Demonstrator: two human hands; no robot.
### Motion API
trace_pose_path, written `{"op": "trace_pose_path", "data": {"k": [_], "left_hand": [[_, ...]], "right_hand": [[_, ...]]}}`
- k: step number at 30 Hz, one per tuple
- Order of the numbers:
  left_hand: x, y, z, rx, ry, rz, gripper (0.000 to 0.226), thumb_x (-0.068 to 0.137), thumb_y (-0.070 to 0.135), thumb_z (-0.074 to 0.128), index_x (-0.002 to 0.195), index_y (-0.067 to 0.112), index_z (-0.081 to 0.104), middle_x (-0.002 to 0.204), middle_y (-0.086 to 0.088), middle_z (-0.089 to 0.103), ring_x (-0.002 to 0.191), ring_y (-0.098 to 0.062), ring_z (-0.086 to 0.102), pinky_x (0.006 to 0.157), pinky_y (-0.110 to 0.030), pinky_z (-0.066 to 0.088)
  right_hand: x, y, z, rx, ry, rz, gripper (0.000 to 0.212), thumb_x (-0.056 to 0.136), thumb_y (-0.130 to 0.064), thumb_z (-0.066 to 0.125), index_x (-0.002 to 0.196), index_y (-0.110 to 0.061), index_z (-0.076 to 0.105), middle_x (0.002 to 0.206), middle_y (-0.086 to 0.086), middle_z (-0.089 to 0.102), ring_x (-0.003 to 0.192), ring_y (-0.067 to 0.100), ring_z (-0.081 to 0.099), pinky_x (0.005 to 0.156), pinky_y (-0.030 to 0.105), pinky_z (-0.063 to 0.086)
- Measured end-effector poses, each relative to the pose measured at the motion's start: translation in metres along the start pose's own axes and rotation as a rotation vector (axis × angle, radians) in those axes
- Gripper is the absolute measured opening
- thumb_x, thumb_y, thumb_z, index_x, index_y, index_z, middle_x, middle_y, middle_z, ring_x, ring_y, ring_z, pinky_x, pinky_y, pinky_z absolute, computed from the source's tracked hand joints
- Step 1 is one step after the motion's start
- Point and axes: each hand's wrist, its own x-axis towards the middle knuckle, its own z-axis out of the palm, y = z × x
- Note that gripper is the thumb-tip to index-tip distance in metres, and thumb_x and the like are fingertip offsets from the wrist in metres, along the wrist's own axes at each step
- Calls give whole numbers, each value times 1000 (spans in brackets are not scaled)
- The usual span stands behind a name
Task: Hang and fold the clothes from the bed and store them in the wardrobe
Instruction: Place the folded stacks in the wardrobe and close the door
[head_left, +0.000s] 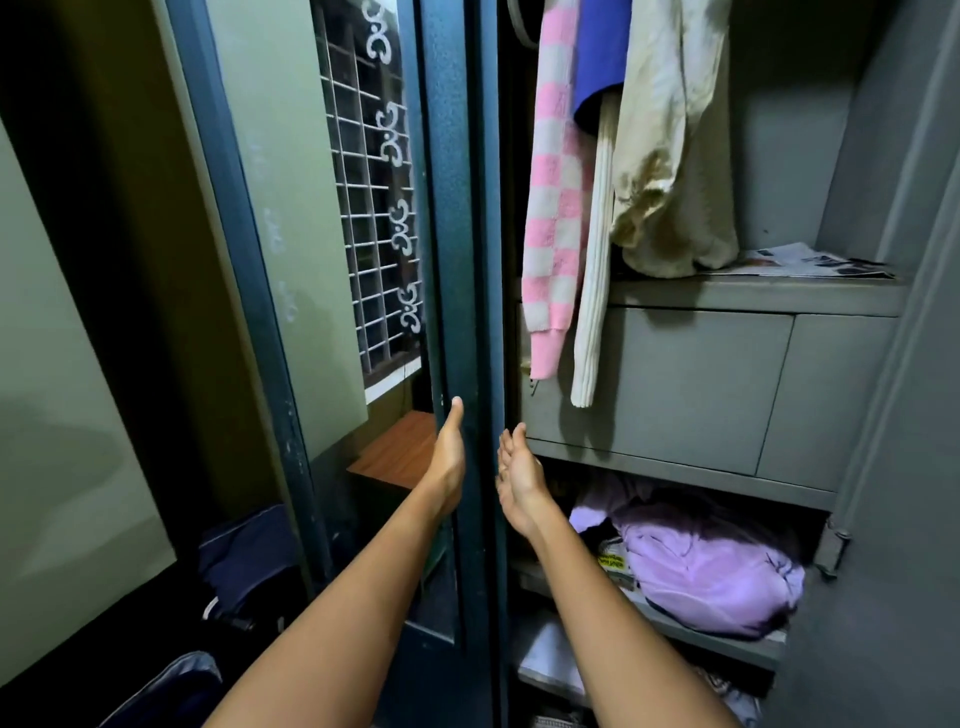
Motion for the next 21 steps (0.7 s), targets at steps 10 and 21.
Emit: {"op": "trace_pose_path", "data": {"k": [10,21], "left_hand": [[17,-18,11,-50,-39,65,61,99,46,25,150,17,8,158,-1,3,145,-15,4,116,-33,3],[-7,-11,-14,-14,-115,11,59,98,49,22,147,15,26,155,-7,21,141,-29,22,117,-46,12]], "right_hand": [[8,22,-6,-44,63,-70,54,101,-41,23,145,-11,30,153,0,29,142,11,23,117,30,16],[-37,16,-6,-44,231,-64,53,98,-47,31,142,-18,37,147,4,39,138,21,31,112,46,22]]}}
